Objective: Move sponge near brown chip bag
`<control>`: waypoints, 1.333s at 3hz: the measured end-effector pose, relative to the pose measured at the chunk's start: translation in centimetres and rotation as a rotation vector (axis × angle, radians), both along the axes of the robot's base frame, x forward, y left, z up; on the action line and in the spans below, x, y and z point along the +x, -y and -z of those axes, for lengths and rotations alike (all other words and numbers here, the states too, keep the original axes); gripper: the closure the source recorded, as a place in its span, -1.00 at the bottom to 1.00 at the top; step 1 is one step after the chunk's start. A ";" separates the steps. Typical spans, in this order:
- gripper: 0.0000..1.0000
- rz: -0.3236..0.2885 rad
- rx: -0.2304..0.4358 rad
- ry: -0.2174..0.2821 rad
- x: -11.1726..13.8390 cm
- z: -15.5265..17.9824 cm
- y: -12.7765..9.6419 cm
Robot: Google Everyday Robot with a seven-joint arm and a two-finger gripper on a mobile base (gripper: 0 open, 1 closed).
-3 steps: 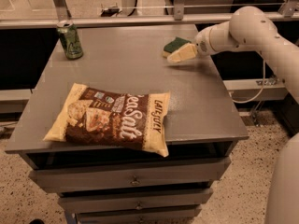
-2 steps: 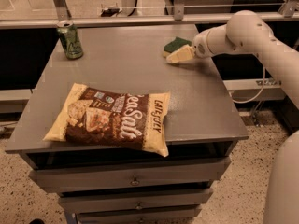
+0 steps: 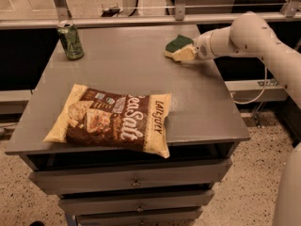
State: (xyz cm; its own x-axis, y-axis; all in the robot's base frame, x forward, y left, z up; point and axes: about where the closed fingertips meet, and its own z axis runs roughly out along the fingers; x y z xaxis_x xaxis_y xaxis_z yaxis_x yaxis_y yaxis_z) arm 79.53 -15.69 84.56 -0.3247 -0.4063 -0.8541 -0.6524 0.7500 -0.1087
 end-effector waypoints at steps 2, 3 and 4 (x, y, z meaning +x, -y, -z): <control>1.00 -0.200 -0.011 0.015 -4.6 -6.8 0.9; 1.00 -0.324 -0.054 -0.049 -8.9 -6.8 1.6; 1.00 -0.535 -0.155 -0.174 -16.3 -3.9 2.6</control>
Offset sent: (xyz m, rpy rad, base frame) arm -0.1274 -0.0156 0.0699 -0.0631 0.1953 0.4728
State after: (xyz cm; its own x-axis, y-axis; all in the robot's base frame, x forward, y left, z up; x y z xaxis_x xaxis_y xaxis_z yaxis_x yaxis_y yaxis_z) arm 63.25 -18.32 88.50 -0.1698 -0.6684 -0.7241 -0.9544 0.2947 -0.0482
